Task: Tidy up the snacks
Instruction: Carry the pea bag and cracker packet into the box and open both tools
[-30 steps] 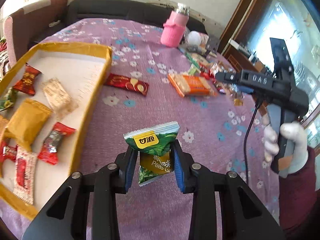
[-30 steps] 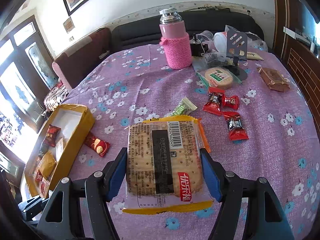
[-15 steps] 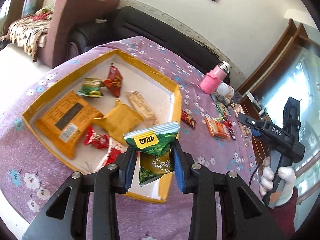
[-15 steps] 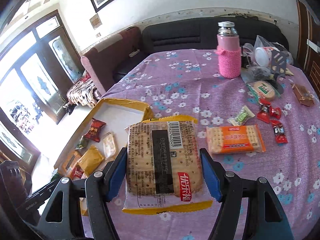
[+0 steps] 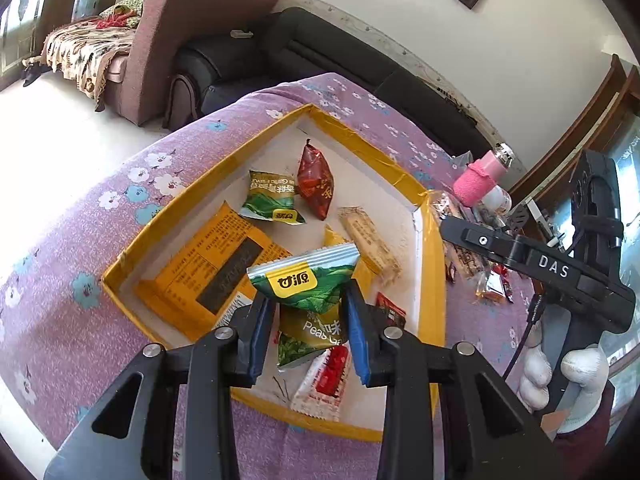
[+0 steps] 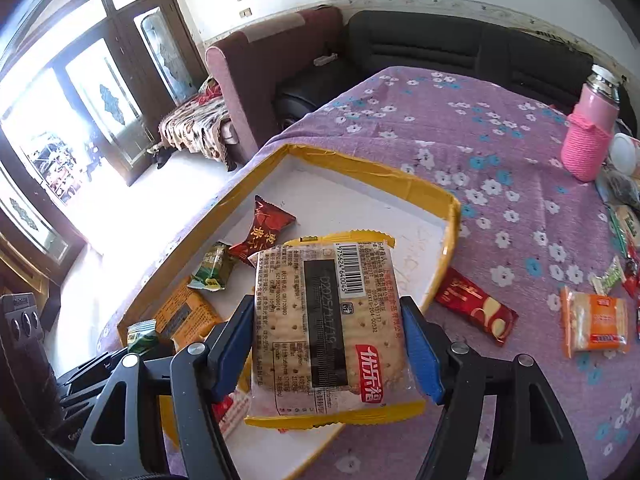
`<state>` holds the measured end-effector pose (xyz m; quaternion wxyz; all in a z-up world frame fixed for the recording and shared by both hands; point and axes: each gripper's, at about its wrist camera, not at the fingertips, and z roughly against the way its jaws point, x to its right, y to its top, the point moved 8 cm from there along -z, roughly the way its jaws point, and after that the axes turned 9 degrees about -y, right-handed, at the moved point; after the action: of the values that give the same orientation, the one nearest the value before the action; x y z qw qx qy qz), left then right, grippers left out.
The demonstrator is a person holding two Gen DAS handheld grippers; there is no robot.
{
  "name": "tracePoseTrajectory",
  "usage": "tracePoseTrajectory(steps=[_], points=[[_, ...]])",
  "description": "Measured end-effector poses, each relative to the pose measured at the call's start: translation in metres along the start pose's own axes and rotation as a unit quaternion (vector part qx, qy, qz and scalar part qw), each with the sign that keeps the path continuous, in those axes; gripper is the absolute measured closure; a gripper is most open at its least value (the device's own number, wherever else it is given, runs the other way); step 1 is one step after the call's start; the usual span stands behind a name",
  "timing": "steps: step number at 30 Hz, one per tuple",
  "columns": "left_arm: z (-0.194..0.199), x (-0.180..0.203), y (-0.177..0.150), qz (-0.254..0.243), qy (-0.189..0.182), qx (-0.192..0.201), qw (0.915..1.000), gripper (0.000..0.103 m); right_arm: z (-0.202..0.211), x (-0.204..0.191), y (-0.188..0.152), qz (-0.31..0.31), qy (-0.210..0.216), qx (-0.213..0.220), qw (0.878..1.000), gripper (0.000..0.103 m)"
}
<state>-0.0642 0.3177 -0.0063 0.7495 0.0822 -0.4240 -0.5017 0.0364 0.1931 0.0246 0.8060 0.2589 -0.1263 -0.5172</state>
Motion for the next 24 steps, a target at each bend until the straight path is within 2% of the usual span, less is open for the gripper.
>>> tracePoseTrajectory(steps=[8, 11, 12, 13, 18, 24], points=[[-0.016, -0.005, 0.004, -0.003, -0.014, -0.022, 0.9997, 0.071, -0.064, -0.019, 0.016, 0.011, -0.023, -0.035, 0.999, 0.033], [-0.016, -0.001, 0.003, -0.007, -0.023, -0.021, 0.9995, 0.062, -0.074, -0.02, 0.022, 0.013, -0.033, -0.025, 0.999, 0.032], [-0.015, 0.001, 0.004, -0.008, -0.023, -0.021, 0.9995, 0.055, -0.074, -0.021, 0.024, 0.011, -0.032, -0.023, 0.999, 0.032], [-0.013, 0.003, 0.003, -0.011, -0.022, -0.018, 0.9995, 0.05, -0.074, -0.02, 0.026, 0.005, -0.03, -0.02, 0.999, 0.032], [0.0, 0.015, 0.003, -0.023, -0.023, -0.004, 0.9995, 0.044, -0.055, -0.013, 0.032, -0.034, -0.004, -0.007, 0.999, 0.032], [0.027, 0.037, 0.0, -0.046, -0.017, 0.04, 0.998, 0.029, -0.006, -0.002, 0.014, -0.045, 0.025, 0.019, 0.999, 0.032]])
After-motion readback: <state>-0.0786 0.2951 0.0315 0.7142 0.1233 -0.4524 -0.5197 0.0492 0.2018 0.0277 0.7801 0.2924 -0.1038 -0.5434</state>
